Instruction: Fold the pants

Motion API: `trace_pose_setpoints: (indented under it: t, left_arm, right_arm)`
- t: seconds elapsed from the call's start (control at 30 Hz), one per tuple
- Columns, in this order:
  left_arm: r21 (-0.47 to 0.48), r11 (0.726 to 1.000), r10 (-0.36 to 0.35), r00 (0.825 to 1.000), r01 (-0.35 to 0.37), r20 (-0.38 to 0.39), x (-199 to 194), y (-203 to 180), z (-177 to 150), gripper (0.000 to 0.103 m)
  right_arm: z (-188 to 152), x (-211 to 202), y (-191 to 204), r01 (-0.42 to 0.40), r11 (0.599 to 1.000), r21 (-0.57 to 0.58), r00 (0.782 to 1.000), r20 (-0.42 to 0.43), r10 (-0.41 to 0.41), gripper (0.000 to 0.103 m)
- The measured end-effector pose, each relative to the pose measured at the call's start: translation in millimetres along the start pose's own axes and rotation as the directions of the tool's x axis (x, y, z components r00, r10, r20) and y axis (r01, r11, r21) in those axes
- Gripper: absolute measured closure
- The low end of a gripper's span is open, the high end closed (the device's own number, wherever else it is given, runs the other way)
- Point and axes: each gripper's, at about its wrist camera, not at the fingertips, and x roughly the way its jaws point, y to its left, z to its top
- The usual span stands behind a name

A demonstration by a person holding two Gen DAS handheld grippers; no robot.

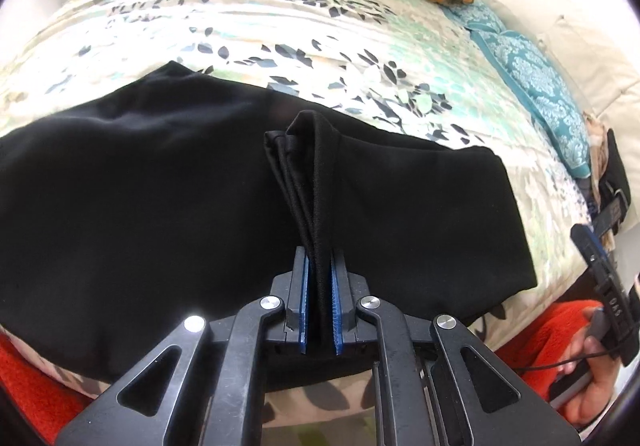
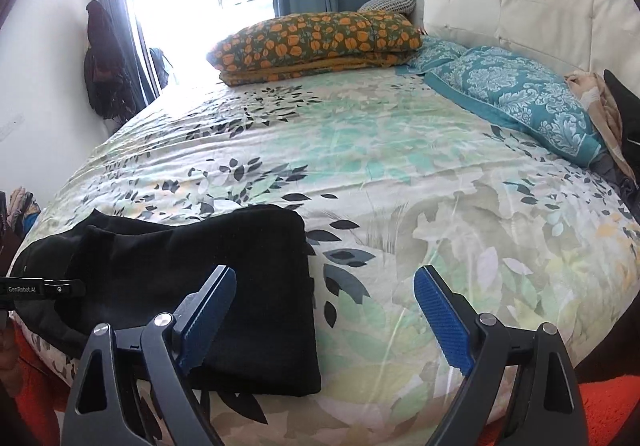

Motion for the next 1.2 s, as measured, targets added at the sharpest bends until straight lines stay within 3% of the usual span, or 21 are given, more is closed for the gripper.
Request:
trace_pose_setpoints:
  t: [0.03,0.07,0.1,0.13,0.2,0.23,0.27,0.33,0.47,0.53,0.63,0.7,0.8,0.93,1.0,1.1,1.2]
  left_arm:
    - [0.000,1.000,0.002,1.000,-0.002,-0.017,5,1,-1,0.095]
    - [-0.004,1.000,0.005,0.999,-0.005,-0.032,12,1,-4,0.095]
    - [0.000,1.000,0.017,0.999,-0.017,-0.038,17,1,-6,0.095]
    - [0.016,0.999,0.034,0.999,-0.033,-0.034,20,0,-8,0.094]
    - [0.051,0.997,0.056,0.998,-0.055,-0.023,22,-1,-10,0.092]
    - [0.055,0.997,0.060,0.998,-0.058,-0.026,21,0,-10,0.085]
    - [0.048,0.996,0.072,0.997,-0.070,-0.032,21,2,-9,0.080]
    - [0.008,0.995,0.105,0.994,-0.104,-0.040,19,10,-9,0.052]
    - [-0.077,0.989,0.130,0.991,-0.127,0.023,-2,23,-8,0.046]
    - [-0.089,0.983,0.168,0.982,-0.160,0.090,-17,19,-7,0.045]
    - [-0.050,0.988,0.150,0.967,-0.143,0.204,-36,1,-9,0.036]
    - [0.016,0.993,0.109,0.967,-0.116,0.230,-36,-15,-10,0.030]
    - [0.108,0.986,0.113,0.982,-0.130,0.154,-8,-31,-11,0.029]
    - [0.130,0.979,0.157,0.988,-0.157,0.007,38,-25,-23,0.027]
    - [0.141,0.980,0.138,0.989,-0.144,0.048,37,-23,-27,0.025]
    - [0.145,0.980,0.130,0.991,-0.134,0.036,39,-21,-24,0.024]
    - [0.153,0.980,0.123,0.991,-0.129,0.047,38,-21,-27,0.023]
  right_arm:
    - [1,4,10,-0.059,0.998,-0.024,0.998,-0.008,0.059,0.013]
    - [0,11,23,-0.122,0.991,-0.055,0.992,-0.038,0.120,0.021]
    - [-4,21,36,-0.182,0.979,-0.087,0.981,-0.087,0.175,0.029]
    - [-9,31,47,-0.220,0.969,-0.113,0.968,-0.145,0.203,0.044]
    - [-31,61,63,-0.232,0.963,-0.141,0.935,-0.304,0.181,0.054]
    - [-43,75,64,-0.227,0.965,-0.129,0.913,-0.372,0.165,0.059]
    - [-48,77,61,-0.227,0.969,-0.102,0.917,-0.357,0.177,0.059]
    - [-45,80,58,-0.225,0.972,-0.074,0.914,-0.361,0.184,0.059]
    - [-50,79,60,-0.223,0.971,-0.091,0.923,-0.341,0.180,0.059]
    - [-51,79,60,-0.221,0.971,-0.096,0.924,-0.339,0.177,0.059]
    - [-50,77,59,-0.221,0.971,-0.095,0.925,-0.334,0.178,0.059]
    - [-50,77,60,-0.219,0.971,-0.098,0.926,-0.334,0.175,0.059]
    - [-47,72,59,-0.211,0.973,-0.098,0.929,-0.329,0.169,0.059]
    - [-41,57,58,-0.199,0.976,-0.087,0.943,-0.289,0.167,0.054]
    - [-38,48,59,-0.202,0.976,-0.086,0.952,-0.253,0.174,0.054]
    - [-33,39,66,-0.194,0.973,-0.125,0.965,-0.201,0.167,0.053]
    - [-33,43,72,-0.199,0.968,-0.150,0.964,-0.207,0.166,0.048]
